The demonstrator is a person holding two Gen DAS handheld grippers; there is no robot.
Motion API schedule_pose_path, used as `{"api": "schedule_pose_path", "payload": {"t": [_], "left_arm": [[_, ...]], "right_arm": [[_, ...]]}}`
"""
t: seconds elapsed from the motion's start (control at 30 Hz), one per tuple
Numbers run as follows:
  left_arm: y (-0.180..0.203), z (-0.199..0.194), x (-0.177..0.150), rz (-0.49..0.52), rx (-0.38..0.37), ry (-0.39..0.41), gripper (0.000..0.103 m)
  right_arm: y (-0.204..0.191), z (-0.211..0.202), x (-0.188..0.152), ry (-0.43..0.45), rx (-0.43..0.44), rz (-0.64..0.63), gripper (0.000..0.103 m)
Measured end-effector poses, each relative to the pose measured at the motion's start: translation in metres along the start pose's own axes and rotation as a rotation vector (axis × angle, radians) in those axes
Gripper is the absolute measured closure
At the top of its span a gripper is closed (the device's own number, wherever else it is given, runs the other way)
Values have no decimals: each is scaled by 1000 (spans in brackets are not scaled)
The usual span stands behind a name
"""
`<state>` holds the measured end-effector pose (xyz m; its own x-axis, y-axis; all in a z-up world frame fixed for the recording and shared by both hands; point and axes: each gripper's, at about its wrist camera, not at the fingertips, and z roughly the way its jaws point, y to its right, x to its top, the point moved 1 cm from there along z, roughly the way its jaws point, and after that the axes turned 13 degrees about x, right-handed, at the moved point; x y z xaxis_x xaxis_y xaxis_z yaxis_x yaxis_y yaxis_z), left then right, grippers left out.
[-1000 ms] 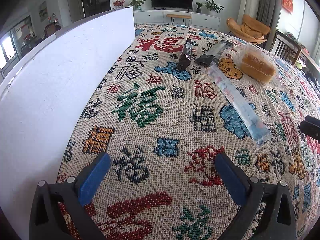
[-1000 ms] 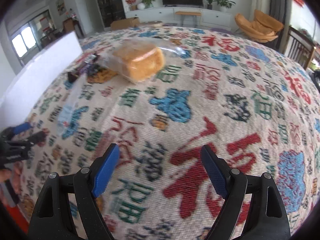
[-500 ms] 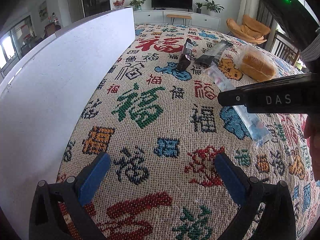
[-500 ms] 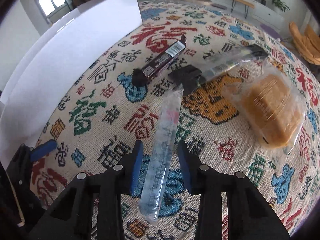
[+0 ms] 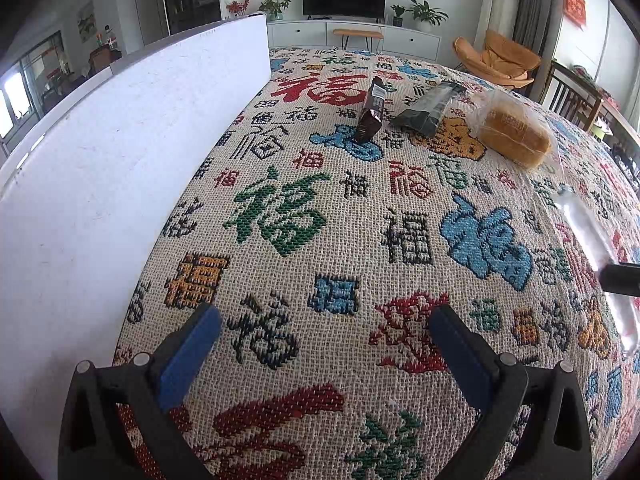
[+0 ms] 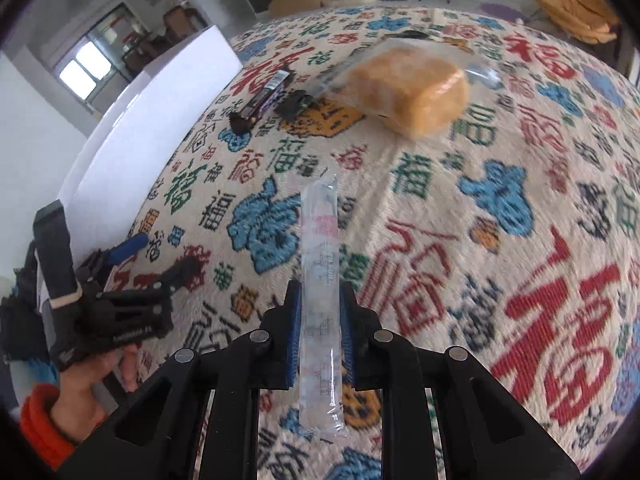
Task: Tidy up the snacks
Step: 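Grasp the dark chocolate bar with the left tool while the right tool holds the tube packet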
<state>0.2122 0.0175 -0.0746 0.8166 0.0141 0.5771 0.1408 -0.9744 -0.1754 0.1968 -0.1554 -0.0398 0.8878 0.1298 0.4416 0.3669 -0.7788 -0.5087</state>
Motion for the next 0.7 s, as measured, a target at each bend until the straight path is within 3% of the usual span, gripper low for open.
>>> {"api": "schedule_pose_path", "payload": {"t": [0.07, 0.2, 0.3, 0.43, 0.5, 0.6, 0.7], "left_arm": [[0, 0, 0, 0, 0, 0, 0], [0, 0, 0, 0, -1, 0, 0], [0, 0, -1, 0, -1, 0, 0], [0, 0, 0, 0, 0, 0, 0], [0, 0, 0, 0, 0, -1, 0], [0, 1, 1, 3, -3, -8, 0], [2, 8, 17, 24, -44, -47, 0]], "right_arm": [[16, -23, -14, 58, -32, 43, 84], [48, -57, -18, 193, -195, 64, 84], [74, -49, -4, 210, -270, 64, 83], [91, -37, -7, 219, -281, 67, 75], [89, -39, -13, 252, -267, 41, 51], [82, -34, -20, 278, -278, -22, 42], [71, -26, -19, 240, -323, -68, 31]]}}
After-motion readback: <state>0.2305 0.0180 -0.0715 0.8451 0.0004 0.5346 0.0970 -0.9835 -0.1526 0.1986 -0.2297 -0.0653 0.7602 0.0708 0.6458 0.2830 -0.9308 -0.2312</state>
